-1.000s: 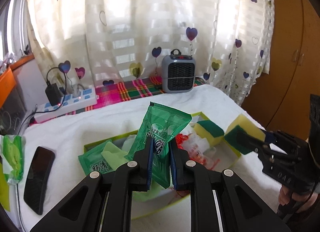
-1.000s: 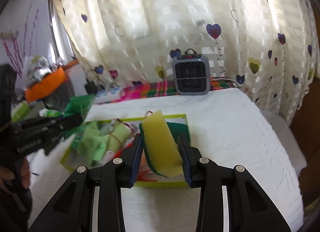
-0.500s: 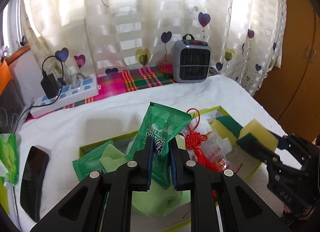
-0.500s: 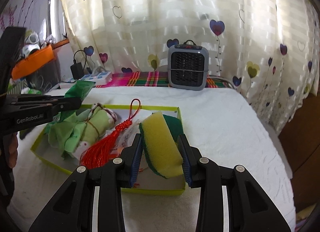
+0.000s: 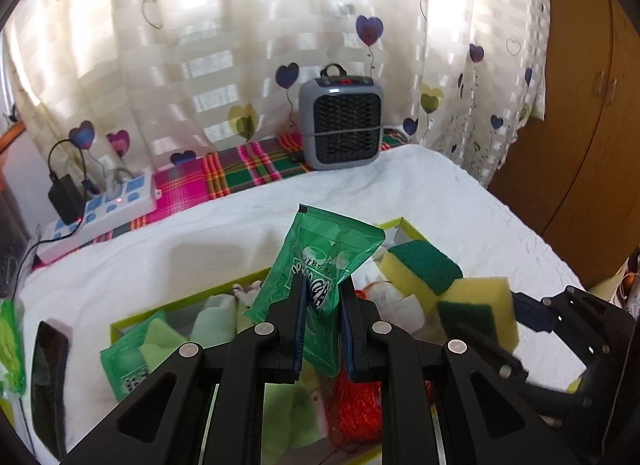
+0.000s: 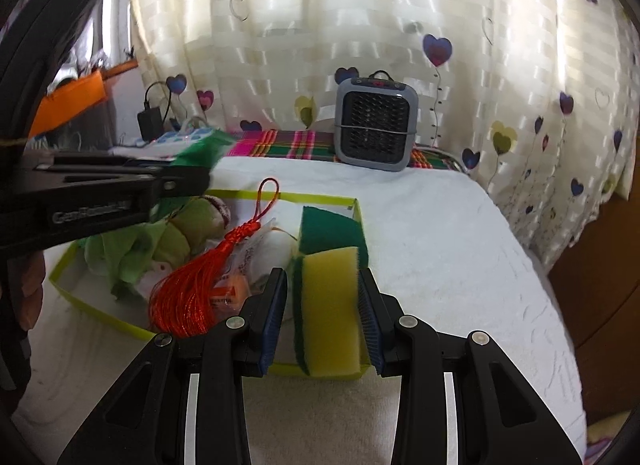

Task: Organize soft objects

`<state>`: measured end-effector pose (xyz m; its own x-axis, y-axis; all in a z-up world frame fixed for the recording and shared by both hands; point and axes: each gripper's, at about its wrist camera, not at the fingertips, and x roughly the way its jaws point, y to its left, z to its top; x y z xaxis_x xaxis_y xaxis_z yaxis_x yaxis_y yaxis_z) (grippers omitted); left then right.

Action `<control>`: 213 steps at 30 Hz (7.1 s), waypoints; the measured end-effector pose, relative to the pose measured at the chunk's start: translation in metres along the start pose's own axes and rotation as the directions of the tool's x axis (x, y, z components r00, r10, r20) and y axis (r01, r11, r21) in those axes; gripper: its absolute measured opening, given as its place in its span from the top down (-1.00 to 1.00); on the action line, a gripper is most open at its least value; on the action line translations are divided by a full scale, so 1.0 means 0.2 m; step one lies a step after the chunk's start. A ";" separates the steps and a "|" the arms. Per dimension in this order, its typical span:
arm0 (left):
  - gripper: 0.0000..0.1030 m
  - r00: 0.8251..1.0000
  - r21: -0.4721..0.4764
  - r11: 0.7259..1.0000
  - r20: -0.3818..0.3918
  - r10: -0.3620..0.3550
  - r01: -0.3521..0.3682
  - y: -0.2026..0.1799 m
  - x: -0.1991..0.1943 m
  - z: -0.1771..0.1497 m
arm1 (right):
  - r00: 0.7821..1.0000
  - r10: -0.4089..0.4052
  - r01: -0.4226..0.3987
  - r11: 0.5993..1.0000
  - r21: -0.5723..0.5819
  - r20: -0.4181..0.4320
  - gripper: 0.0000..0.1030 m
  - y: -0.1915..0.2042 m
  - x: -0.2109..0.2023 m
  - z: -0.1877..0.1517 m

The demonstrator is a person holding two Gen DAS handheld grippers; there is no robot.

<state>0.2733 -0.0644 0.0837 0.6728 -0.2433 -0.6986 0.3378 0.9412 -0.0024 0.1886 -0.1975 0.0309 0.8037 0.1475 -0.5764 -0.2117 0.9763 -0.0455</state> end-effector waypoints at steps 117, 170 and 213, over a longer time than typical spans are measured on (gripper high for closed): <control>0.26 0.997 -0.114 0.991 -0.026 -0.075 0.072 -0.08 -0.40 -0.42 | 0.986 0.166 -0.167 0.962 0.216 0.023 0.09 -0.12 -0.24 -0.19; -0.21 0.985 -0.193 0.971 -0.130 0.114 -0.138 -0.16 -0.38 -0.86 | 0.970 0.039 -0.024 0.998 0.065 -0.238 -0.34 0.06 -0.25 -0.47; -0.23 0.983 -0.181 0.972 -0.134 0.124 -0.147 -0.17 -0.37 -0.86 | 0.970 0.039 -0.019 0.996 0.089 -0.238 -0.42 0.03 -0.25 -0.48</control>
<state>0.0994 -0.0378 0.0121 0.6154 -0.0913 -0.7829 0.1106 0.9934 -0.0288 0.0943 -0.2141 -0.0189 0.6391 0.1438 -0.7556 -0.1764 0.9836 0.0380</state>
